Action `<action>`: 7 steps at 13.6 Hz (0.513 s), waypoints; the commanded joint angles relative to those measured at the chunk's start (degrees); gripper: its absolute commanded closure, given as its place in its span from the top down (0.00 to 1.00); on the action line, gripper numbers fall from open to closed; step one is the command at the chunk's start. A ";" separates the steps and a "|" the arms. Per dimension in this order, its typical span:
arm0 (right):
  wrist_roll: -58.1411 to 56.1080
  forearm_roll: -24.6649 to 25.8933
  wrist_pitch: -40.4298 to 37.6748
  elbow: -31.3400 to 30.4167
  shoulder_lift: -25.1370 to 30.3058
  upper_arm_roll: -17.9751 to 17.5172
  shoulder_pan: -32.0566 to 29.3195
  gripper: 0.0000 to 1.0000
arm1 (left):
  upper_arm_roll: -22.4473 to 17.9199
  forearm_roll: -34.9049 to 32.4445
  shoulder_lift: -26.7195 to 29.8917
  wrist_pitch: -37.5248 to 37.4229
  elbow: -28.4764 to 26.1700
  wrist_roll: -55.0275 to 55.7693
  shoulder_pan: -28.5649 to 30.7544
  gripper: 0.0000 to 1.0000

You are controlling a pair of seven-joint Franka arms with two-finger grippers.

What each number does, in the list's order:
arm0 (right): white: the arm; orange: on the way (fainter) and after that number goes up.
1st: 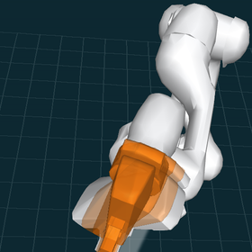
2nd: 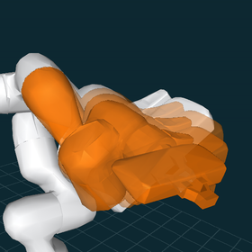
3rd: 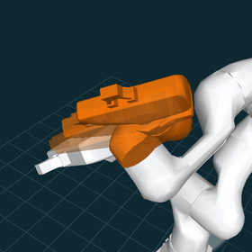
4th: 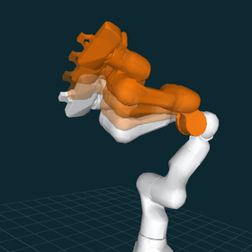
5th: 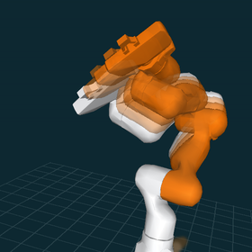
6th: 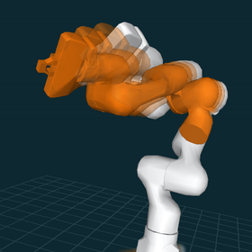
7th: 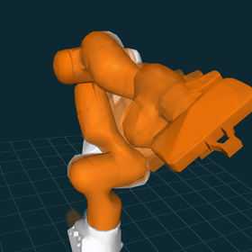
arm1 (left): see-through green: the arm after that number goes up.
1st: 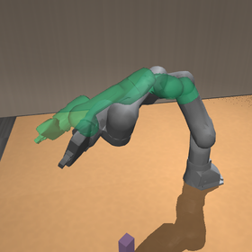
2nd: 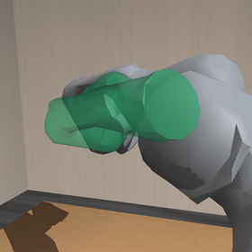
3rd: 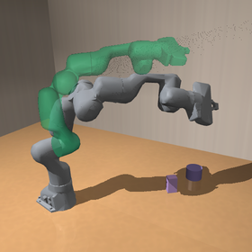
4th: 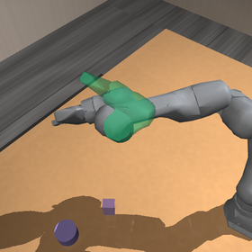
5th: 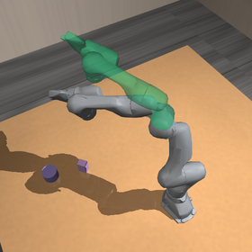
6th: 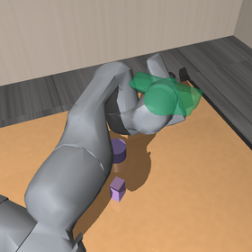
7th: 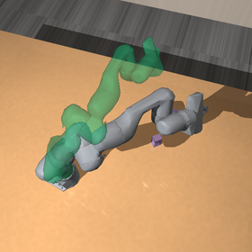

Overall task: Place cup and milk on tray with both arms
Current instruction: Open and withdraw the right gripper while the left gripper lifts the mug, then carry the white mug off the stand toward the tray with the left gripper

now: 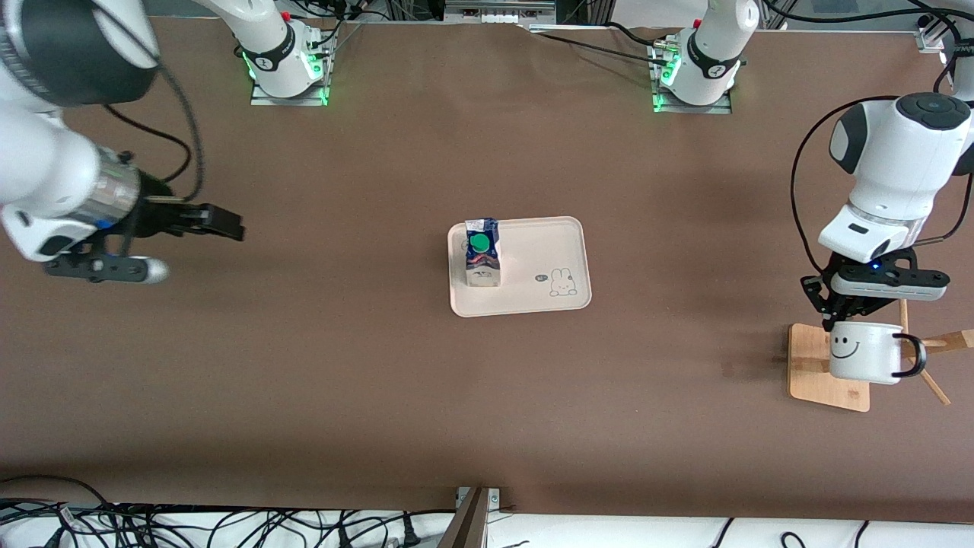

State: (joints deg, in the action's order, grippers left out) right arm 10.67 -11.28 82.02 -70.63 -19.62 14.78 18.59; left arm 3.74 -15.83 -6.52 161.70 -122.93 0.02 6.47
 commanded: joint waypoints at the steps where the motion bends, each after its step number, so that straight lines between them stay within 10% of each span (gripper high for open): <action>1: -2.05 0.28 0.50 -3.28 2.65 -1.68 -4.51 1.00 | -0.14 -0.70 4.32 -1.73 -3.11 1.04 -0.84 0.00; 7: -2.14 4.07 5.70 -9.35 8.10 -10.46 -18.66 1.00 | 0.04 -0.70 7.05 -19.18 -1.18 1.74 -8.82 0.00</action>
State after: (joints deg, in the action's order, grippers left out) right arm 8.96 -8.00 87.07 -76.54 -14.88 7.92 4.26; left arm 3.90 -15.83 -1.60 149.61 -124.55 0.33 1.37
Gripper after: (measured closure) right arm 0.000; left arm 0.925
